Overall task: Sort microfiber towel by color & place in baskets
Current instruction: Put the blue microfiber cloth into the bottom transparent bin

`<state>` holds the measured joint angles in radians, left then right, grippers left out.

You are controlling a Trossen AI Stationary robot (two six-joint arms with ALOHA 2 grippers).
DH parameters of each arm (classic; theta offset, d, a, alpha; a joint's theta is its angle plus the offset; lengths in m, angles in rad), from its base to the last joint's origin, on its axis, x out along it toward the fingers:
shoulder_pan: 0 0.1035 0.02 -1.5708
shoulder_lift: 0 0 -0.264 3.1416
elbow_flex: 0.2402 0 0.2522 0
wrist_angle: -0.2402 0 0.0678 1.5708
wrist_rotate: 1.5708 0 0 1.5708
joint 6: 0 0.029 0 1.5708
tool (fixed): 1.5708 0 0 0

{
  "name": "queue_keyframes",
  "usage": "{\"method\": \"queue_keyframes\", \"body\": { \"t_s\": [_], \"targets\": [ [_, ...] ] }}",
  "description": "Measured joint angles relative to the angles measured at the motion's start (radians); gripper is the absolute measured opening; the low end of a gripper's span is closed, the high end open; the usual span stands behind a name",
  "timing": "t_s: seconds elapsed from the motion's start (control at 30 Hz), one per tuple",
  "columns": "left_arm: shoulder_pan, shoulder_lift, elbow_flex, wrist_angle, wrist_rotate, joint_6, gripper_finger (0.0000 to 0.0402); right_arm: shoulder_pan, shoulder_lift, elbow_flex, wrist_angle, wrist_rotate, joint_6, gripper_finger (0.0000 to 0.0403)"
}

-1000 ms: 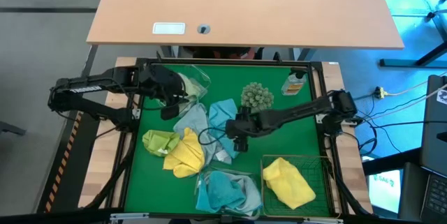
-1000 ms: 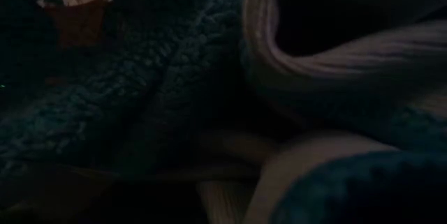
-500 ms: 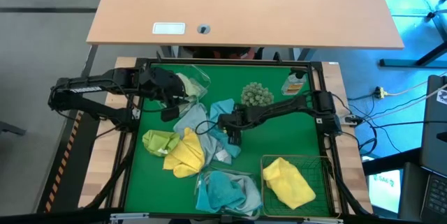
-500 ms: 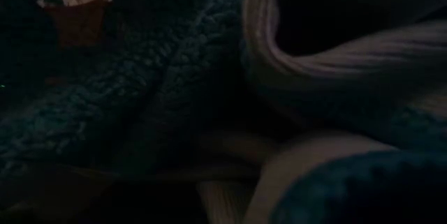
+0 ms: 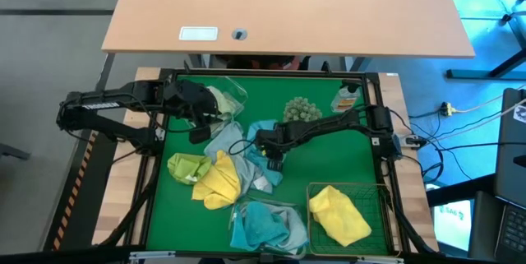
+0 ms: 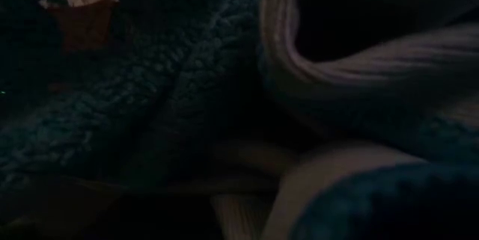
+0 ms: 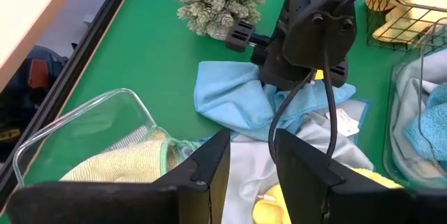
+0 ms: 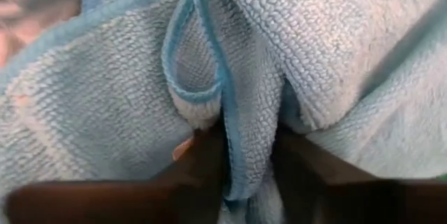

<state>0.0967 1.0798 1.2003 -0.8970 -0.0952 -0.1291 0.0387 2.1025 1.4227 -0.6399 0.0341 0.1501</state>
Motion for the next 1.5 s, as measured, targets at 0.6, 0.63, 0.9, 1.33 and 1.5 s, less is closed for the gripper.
{"method": "queue_keyframes", "body": {
  "t_s": [0.6,0.63,0.9,1.33,1.5],
  "targets": [
    [-0.053,-0.267,0.108,-0.341,0.008,-0.156,0.0108,0.002,-0.074,0.223,-0.288,0.024,0.001,0.0008],
    [-0.061,-0.292,0.097,-0.344,0.008,-0.173,0.0108,0.002,-0.079,0.241,-0.299,0.024,0.001,0.0009],
    [-0.084,-0.487,-0.046,-0.311,0.003,-0.210,0.0108,0.034,-0.129,0.421,-0.392,0.025,0.001,0.0016],
    [-0.084,-0.604,-0.346,-0.083,0.015,-0.210,0.0108,0.222,-0.131,0.743,-0.426,0.022,0.000,0.0015],
    [-0.084,-0.604,-0.426,-0.012,0.015,-0.211,0.0108,0.333,-0.131,0.747,-0.360,-0.027,0.019,0.0009]
  ]
}}
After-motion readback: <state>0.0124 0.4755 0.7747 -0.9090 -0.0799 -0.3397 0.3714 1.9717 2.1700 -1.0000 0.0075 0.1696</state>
